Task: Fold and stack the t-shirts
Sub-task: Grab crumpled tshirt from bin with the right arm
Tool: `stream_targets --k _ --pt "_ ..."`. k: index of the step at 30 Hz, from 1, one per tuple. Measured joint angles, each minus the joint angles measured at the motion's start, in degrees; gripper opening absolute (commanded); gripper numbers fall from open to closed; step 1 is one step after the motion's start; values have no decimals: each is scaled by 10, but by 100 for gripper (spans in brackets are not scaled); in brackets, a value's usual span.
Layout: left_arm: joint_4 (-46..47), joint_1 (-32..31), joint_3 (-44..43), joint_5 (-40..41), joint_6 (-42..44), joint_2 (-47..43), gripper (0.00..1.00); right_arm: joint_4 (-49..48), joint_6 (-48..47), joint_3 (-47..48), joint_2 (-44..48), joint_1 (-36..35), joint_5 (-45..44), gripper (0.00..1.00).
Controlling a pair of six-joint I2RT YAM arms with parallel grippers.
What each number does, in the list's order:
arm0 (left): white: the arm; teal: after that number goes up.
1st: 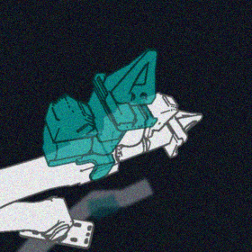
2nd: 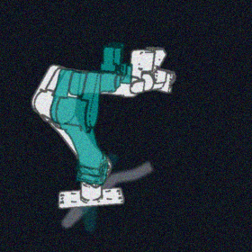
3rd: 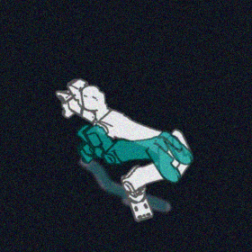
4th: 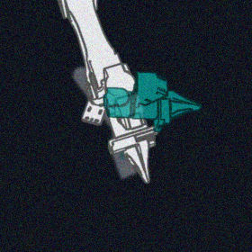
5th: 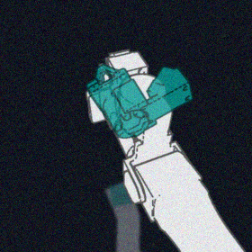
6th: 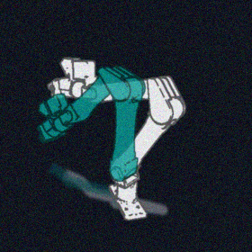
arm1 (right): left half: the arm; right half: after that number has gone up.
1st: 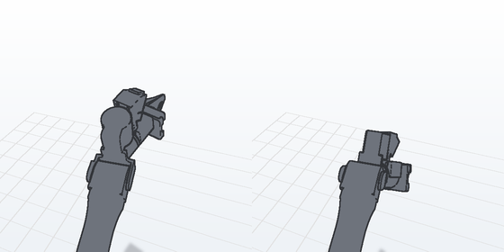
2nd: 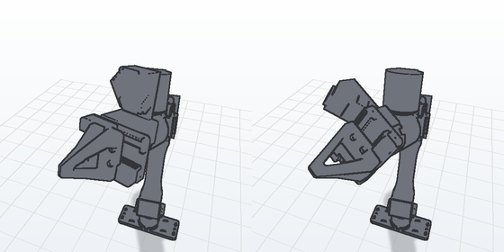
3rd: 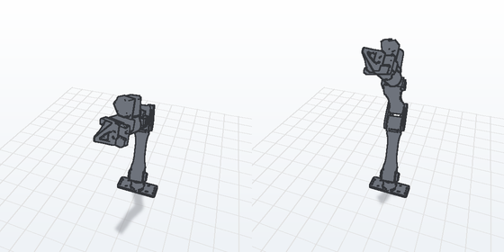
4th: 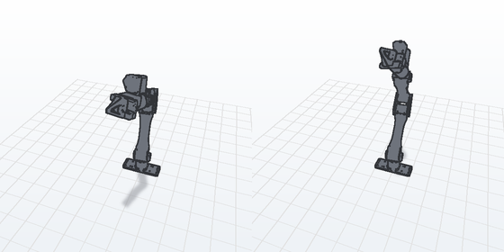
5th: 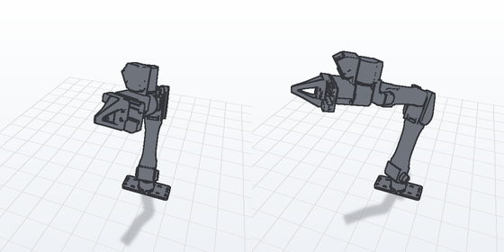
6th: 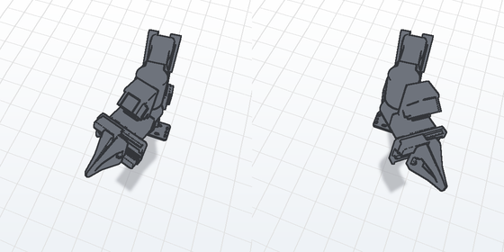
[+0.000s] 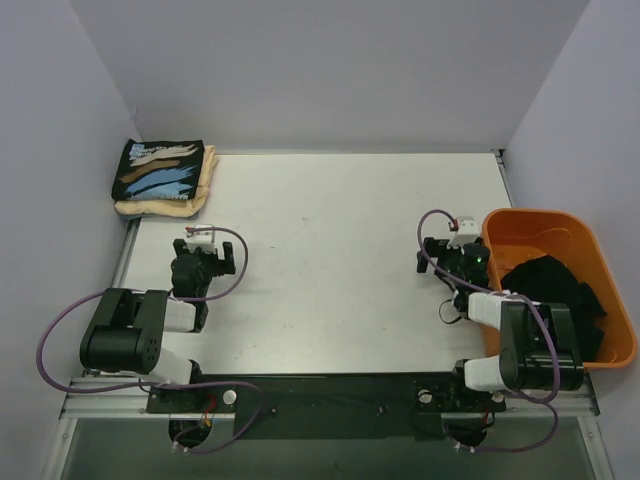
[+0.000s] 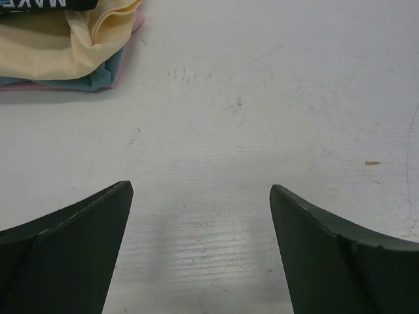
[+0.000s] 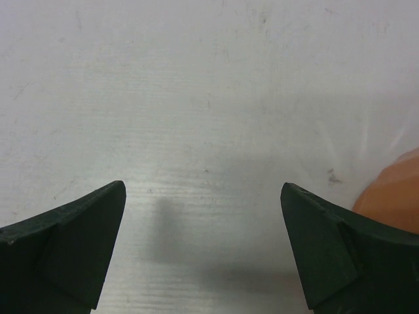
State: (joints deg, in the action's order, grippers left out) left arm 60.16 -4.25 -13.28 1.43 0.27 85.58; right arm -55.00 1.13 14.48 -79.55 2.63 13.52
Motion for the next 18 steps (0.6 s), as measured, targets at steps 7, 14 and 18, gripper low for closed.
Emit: stream_targets --k 7,14,18 --pt "-49 0 -2 -34 8 -56 97 229 -24 163 66 -44 50 96" --pt "-271 2 -99 -94 24 -273 97 449 -26 351 99 -156 107 100" --pt "-452 2 -285 -126 -2 -251 97 610 30 553 97 -108 49 100"
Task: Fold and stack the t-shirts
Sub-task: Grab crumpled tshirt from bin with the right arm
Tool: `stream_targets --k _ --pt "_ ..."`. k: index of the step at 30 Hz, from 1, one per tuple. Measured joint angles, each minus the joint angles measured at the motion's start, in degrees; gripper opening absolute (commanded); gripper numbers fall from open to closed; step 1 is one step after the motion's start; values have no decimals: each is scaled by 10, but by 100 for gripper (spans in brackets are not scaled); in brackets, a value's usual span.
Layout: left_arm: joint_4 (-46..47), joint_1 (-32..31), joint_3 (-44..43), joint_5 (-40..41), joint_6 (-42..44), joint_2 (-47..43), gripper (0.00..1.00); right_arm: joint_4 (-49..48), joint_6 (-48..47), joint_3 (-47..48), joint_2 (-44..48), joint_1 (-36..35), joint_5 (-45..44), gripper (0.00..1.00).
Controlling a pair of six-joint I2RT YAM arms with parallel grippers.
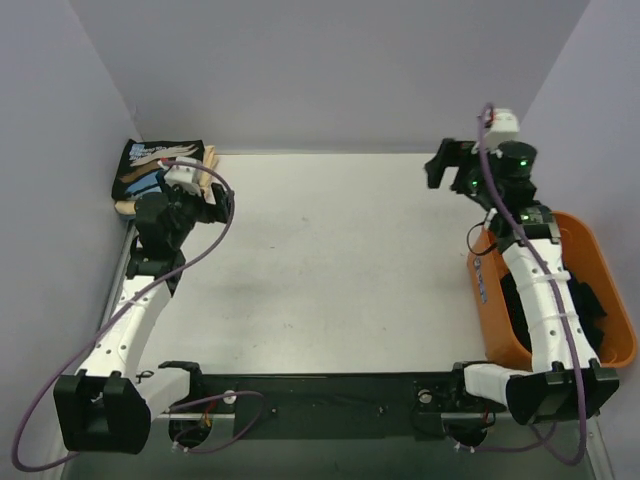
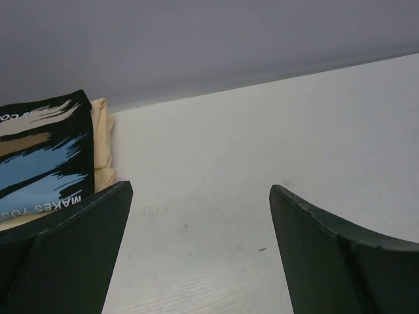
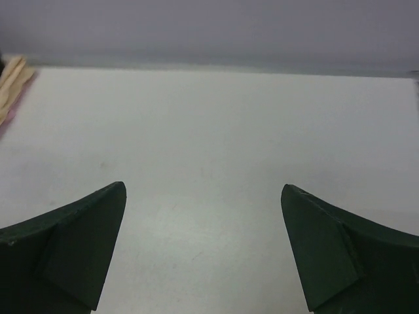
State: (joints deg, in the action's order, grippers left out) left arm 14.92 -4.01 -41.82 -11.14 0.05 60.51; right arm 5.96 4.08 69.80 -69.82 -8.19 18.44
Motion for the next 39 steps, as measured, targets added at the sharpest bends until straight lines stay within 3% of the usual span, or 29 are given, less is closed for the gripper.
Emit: stream_targets --k 2,5,12,17,18,20,21,23,31,36,39 --pt "-56 0 -63 -17 -14 14 97 52 32 69 7 52 -72 100" --pt "-107 -2 -77 -42 -31 4 97 121 75 78 40 143 -191 100" --pt "-215 -19 -77 -80 -56 18 97 255 171 -64 97 408 -336 100" --pt "-233 -35 -79 -103 -56 31 97 270 189 -103 66 473 -360 91" --pt "-234 -38 -79 -104 -56 31 97 267 188 -104 52 476 -354 87" --pt "-234 -44 -79 -107 -53 30 97 259 189 -109 24 480 -348 59" --pt "-234 -46 -79 -108 -51 29 97 256 189 -113 10 483 -345 27" --pt "-236 -50 -79 -108 -48 24 97 255 189 -118 -11 489 -337 0" --pt "-258 -51 -80 -104 -36 -20 97 258 155 -84 -4 470 -306 0" --pt "-280 -50 -92 -98 -39 -25 97 257 92 44 59 324 -316 0" --pt "-283 -50 -98 -100 -44 -28 97 203 44 122 96 220 -288 0"
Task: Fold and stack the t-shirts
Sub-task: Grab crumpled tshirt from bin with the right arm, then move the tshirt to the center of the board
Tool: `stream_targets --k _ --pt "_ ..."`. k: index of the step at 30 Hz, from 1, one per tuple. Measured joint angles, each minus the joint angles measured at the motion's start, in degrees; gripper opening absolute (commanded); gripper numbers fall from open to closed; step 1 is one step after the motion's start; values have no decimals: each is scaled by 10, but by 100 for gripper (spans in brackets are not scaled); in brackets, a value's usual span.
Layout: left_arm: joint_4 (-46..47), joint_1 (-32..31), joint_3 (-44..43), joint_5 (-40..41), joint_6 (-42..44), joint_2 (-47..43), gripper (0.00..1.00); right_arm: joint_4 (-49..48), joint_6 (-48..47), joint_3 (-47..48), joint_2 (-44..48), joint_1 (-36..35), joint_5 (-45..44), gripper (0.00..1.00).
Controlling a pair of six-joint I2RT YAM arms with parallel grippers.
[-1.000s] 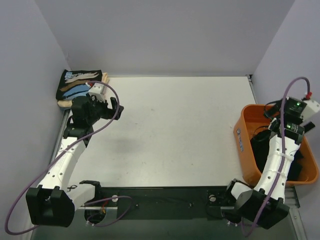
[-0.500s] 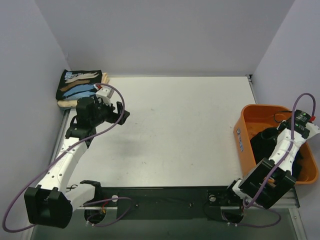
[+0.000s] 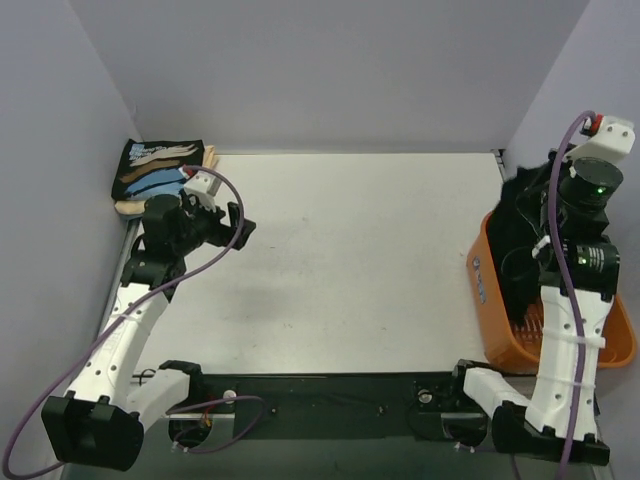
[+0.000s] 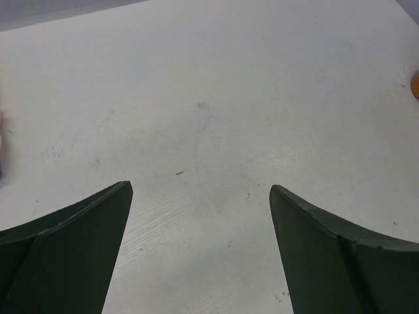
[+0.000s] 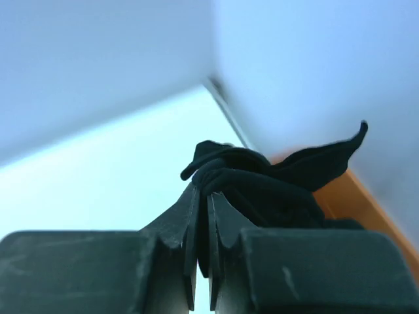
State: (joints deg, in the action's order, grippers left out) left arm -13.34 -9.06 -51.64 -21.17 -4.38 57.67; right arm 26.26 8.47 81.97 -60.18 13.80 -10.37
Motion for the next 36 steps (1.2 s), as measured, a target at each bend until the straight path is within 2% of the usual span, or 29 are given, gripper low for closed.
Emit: stream_targets --k 5,10,13,16,21,27,28,30,32,36 --pt "-7 0 -37 -5 3 -5 97 -90 -36 144 14 -114 178 0" --pt "26 15 -70 -5 5 -35 97 -248 51 288 -40 -247 431 0" --pt "65 31 -59 -5 4 -69 97 -319 88 293 -46 -311 513 0" --pt "82 37 -50 -5 5 -93 97 -334 96 255 -33 -353 520 0" --pt "81 39 -33 4 19 -113 97 -315 83 158 -55 -424 478 0" --pt "38 41 -14 58 57 -117 97 -261 52 47 -212 -458 439 0" --pt "32 44 -11 64 65 -117 97 -247 44 37 -250 -456 433 25" --pt "24 54 -1 68 75 -117 97 -218 28 26 -324 -447 418 63" --pt "18 65 10 62 81 -114 97 -186 18 34 -386 -435 386 67" --pt "1 77 19 53 81 -85 97 -68 15 162 -525 -392 290 71"
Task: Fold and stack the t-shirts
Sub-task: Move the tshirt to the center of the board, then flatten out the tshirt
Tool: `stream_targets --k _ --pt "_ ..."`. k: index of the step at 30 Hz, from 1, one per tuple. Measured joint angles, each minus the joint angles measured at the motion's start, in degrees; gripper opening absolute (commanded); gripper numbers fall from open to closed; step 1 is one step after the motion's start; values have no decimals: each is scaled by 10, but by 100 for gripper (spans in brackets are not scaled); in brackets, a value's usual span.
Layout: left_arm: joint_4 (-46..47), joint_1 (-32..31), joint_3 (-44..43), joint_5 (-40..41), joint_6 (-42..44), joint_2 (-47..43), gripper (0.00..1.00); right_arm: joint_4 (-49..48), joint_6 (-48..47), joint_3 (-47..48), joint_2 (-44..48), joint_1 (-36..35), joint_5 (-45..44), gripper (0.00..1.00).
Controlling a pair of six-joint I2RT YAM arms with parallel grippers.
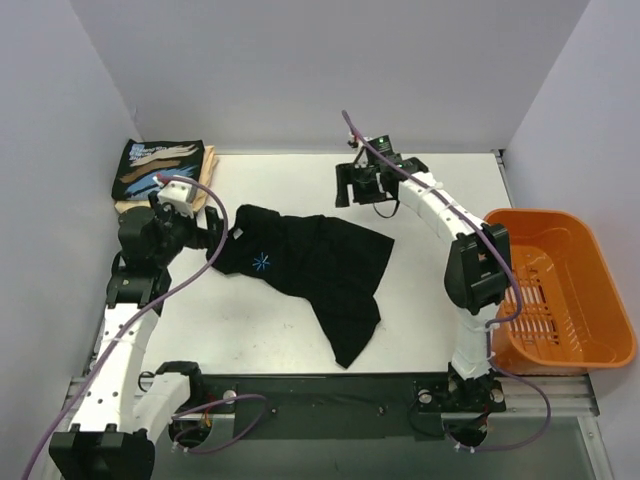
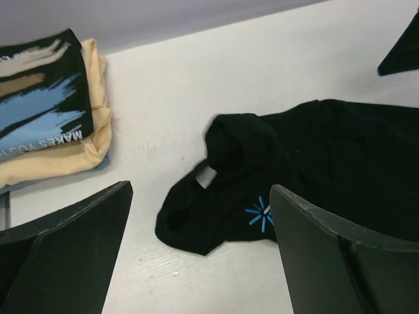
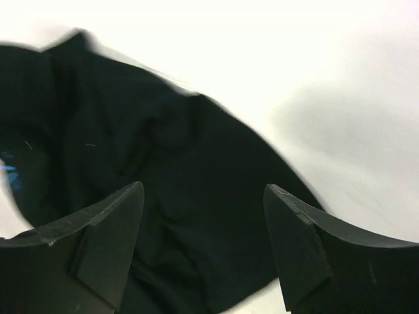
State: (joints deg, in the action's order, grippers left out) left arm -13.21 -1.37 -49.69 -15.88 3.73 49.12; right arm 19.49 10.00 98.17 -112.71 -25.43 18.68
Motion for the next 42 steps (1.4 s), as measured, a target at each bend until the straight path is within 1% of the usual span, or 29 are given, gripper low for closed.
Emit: stream_targets --k 2,4,6,10,12,14,16,18,19,20,21,22,23,25,26,27,29,31,32,33,35,36,37,38,39,41,42 --pt "-9 0 1 -9 0 18 97 35 2 8 -2 17 -46 71" --pt "-17 0 4 -16 0 30 97 53 4 -30 38 24 -82 71" --pt "-25 0 5 -27 0 45 96 82 14 -98 113 13 -103 71" --pt "-42 -1 5 -49 3 74 94 124 51 -245 268 -38 -113 71" --pt "-61 -1 5 -57 11 89 93 131 70 -319 318 -70 -108 71" --pt "-92 -1 -1 -59 17 103 91 131 86 -383 336 -96 -104 71" --pt "-135 -1 -13 -58 22 115 91 118 101 -446 323 -120 -99 69" --pt "-173 0 -24 -54 23 120 91 103 113 -487 293 -136 -90 63" --pt "-195 2 -29 -52 19 120 91 90 118 -507 269 -141 -83 56" --pt "-206 7 -30 -53 17 118 91 83 121 -516 252 -143 -78 39" --pt "-218 16 -30 -56 14 115 92 84 123 -518 236 -143 -77 25" --pt "-228 28 -29 -56 11 112 93 78 124 -516 235 -143 -75 4" --pt "-233 37 -28 -55 10 108 93 66 125 -516 235 -143 -70 0" --pt "-236 46 -28 -54 10 108 93 43 130 -516 231 -143 -64 0" --pt "-234 46 -28 -53 10 118 91 39 131 -516 230 -143 -63 0" --pt "-234 45 -31 -51 10 133 85 38 133 -515 231 -143 -64 0" --pt "-245 45 -53 -42 10 192 74 50 143 -511 237 -139 -77 0" --pt "-265 47 -118 -33 14 301 74 67 154 -511 255 -124 -83 0" --pt "-259 47 -148 -28 16 360 76 80 160 -512 272 -109 -82 0" --pt "-253 48 -165 -26 16 400 77 95 168 -512 291 -92 -82 0" --pt "-224 49 -173 -19 17 467 79 130 180 -513 329 -57 -75 33" --pt "-221 48 -170 -19 18 481 79 145 190 -513 342 -44 -72 71" --pt "-217 45 -165 -19 18 492 79 169 195 -513 358 -30 -71 87" --pt "-217 41 -163 -20 20 498 79 191 204 -512 373 -23 -71 99" --pt "-214 33 -163 -20 21 501 79 211 207 -511 388 -22 -73 100" --pt "-200 9 -165 -20 27 506 73 249 206 -492 410 -20 -77 99" --pt "-197 -3 -167 -20 27 511 59 267 201 -469 415 -20 -81 98"
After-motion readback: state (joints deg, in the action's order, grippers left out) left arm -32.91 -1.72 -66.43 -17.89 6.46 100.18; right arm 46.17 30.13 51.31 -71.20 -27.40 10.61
